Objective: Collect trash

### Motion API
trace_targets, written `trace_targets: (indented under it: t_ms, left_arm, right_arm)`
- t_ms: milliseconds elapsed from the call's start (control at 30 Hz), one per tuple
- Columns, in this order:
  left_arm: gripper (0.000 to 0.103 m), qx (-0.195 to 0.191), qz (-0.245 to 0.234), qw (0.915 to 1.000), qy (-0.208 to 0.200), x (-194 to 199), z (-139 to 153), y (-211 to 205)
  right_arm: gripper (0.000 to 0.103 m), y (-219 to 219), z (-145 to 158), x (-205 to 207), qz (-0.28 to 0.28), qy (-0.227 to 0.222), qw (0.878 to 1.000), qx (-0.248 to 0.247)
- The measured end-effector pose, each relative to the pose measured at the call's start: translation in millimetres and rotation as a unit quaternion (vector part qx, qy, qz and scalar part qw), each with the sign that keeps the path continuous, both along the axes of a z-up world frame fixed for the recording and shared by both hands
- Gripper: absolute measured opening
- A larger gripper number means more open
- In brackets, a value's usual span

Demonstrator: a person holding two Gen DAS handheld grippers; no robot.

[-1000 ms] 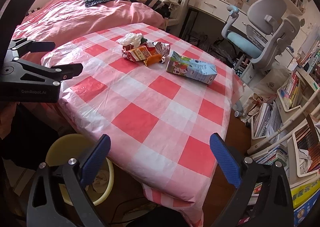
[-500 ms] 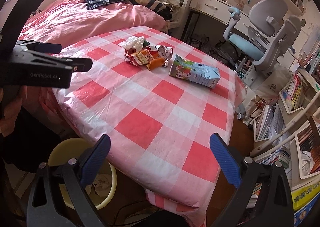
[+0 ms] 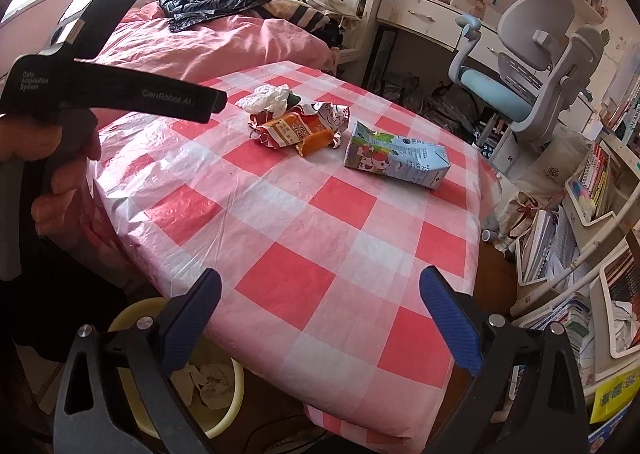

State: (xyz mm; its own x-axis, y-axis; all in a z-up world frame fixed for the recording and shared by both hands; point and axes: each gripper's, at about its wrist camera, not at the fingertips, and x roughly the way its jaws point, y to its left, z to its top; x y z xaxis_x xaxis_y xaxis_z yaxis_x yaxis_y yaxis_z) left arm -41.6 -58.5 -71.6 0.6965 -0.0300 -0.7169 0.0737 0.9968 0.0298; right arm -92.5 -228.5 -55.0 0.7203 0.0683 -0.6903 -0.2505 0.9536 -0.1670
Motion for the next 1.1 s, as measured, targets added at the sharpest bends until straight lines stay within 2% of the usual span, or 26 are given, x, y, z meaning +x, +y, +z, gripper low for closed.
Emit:
trace_targets:
  t_ms: [400, 1100]
  left_arm:
    - [0.096, -0.026, -0.004, 0.9996, 0.001, -1.3, 10.1, 9.7]
    - [0.096, -0.025, -0.002, 0.9997, 0.007, 0.1, 10.3, 15.3]
  right_arm:
    - [0.095, 12.9, -5.9, 8.7, 0.011, 0.014, 1.0, -0.001]
    - [0.095, 27.5, -12.7, 10.3, 0.03, 0.02, 0.999, -0.008]
